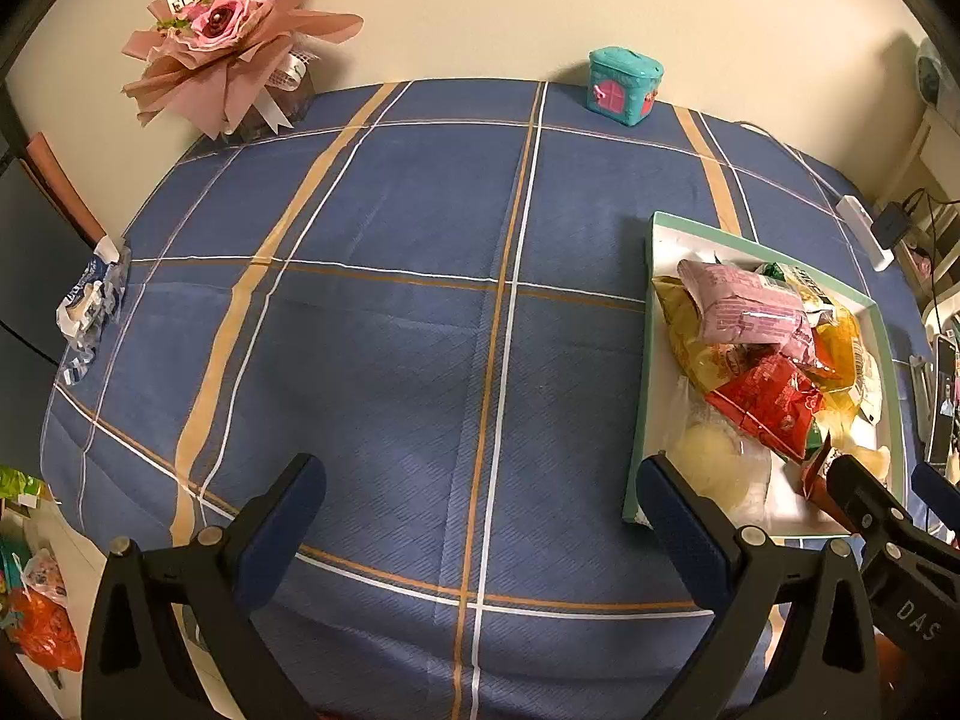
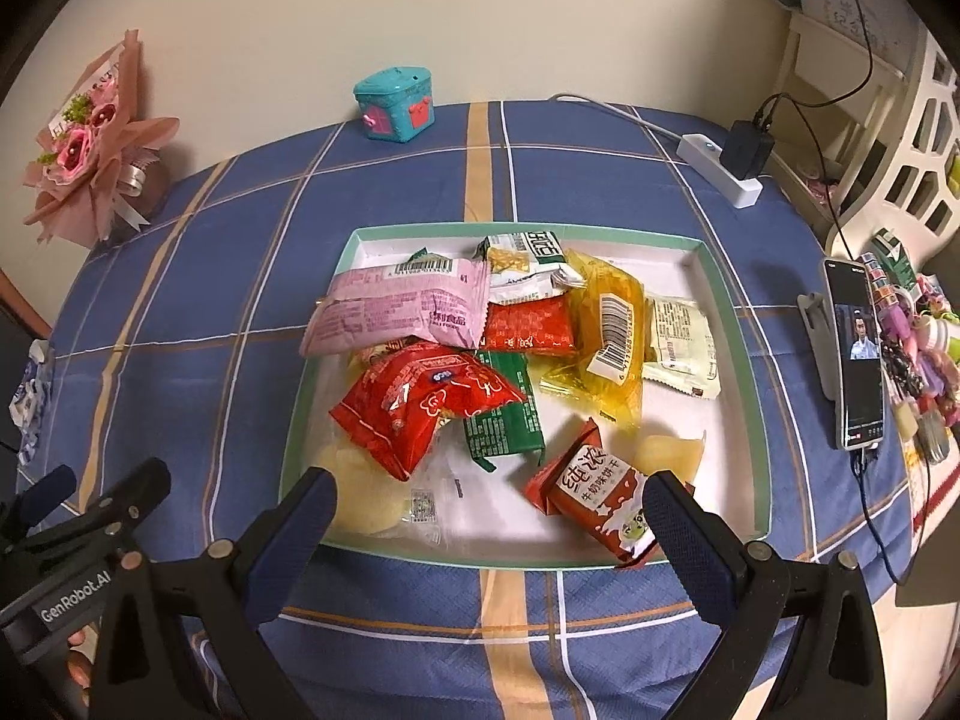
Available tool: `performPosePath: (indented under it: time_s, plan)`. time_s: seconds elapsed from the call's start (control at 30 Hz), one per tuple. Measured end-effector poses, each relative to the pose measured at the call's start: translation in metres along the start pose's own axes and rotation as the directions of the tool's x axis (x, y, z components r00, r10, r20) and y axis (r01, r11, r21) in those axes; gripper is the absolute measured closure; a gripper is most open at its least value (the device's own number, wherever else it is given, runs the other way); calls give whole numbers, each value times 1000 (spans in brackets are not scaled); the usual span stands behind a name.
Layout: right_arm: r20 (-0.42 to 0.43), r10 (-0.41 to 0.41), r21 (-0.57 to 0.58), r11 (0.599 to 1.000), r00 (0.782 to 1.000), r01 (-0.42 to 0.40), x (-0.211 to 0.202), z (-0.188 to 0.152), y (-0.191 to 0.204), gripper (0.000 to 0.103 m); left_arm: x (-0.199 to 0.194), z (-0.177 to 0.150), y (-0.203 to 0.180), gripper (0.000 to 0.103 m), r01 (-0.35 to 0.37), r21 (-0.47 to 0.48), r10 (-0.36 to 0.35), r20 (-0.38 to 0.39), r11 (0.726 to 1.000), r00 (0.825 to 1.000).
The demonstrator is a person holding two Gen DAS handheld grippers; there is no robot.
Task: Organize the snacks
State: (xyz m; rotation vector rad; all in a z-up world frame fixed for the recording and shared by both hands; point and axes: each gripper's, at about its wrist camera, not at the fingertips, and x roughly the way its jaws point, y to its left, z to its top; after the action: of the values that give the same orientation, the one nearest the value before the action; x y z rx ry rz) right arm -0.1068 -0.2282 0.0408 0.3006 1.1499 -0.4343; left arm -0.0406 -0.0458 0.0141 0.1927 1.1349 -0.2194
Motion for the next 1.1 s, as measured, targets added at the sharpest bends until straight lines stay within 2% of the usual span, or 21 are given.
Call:
performPosePath:
  time_s: [0.43,1.1]
  plan:
    - [23,7,14,1000,1000,-7,-10,-7,-3,0,-7,-3,8,0,30,-8,-29,17,1000,999]
    - [32,9,23,1000,999,-9,-14,-5,-5,0,-6,-2,13,0,31,-17,-31,23,999,999]
